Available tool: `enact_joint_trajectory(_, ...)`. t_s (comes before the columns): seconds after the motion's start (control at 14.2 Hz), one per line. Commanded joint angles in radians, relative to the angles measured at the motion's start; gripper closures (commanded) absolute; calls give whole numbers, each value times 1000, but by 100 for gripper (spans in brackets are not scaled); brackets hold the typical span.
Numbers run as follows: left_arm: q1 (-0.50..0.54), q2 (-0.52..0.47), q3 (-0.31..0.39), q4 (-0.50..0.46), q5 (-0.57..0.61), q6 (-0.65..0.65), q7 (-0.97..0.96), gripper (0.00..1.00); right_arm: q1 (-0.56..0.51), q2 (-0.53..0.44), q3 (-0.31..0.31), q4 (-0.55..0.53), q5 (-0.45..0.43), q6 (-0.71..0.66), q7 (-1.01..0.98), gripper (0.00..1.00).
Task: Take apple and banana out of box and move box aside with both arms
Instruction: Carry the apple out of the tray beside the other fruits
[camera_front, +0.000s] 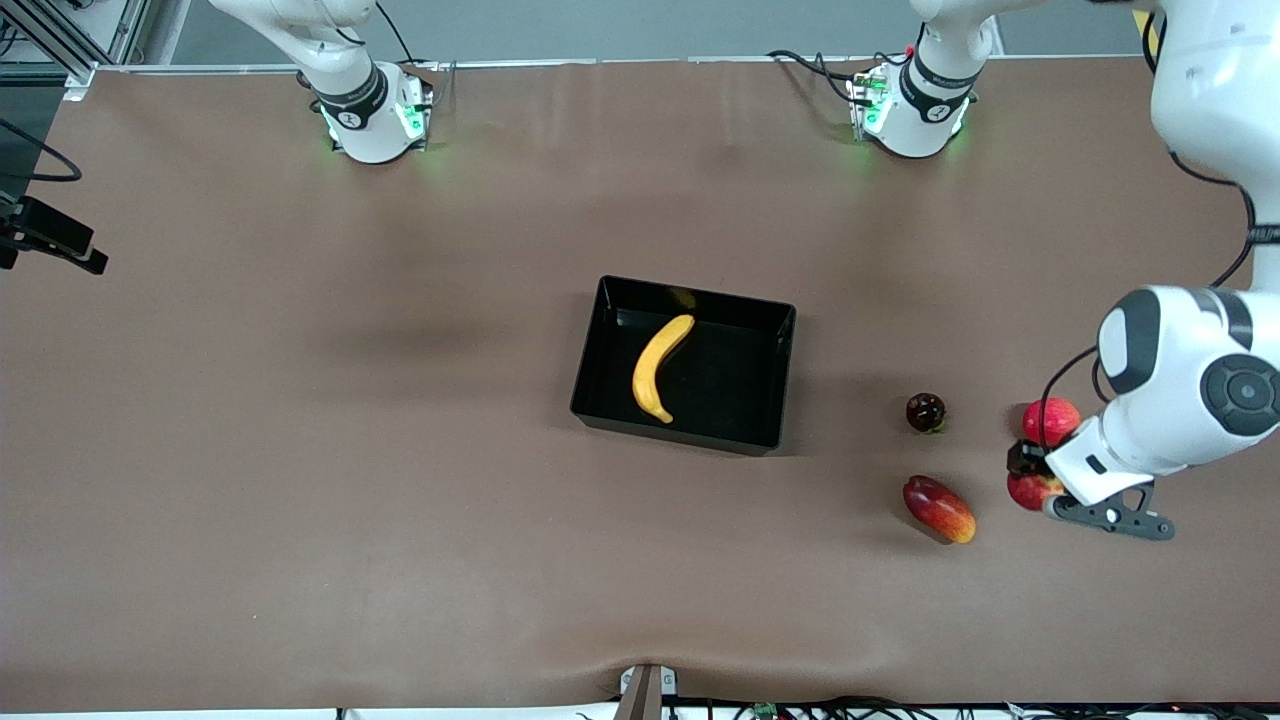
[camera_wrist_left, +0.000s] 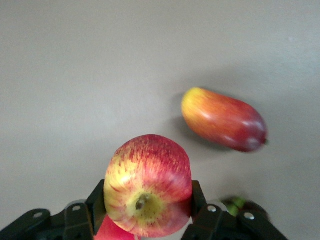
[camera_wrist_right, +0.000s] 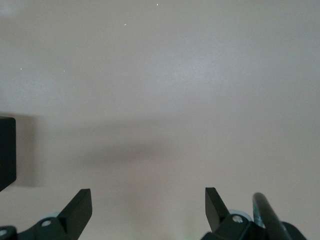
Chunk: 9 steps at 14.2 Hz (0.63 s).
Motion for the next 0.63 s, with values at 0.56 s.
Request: enact_joint_trajectory(0.56, 1, 197, 34, 119, 68, 141, 73, 100, -23, 10, 17, 23, 3, -11, 2, 0)
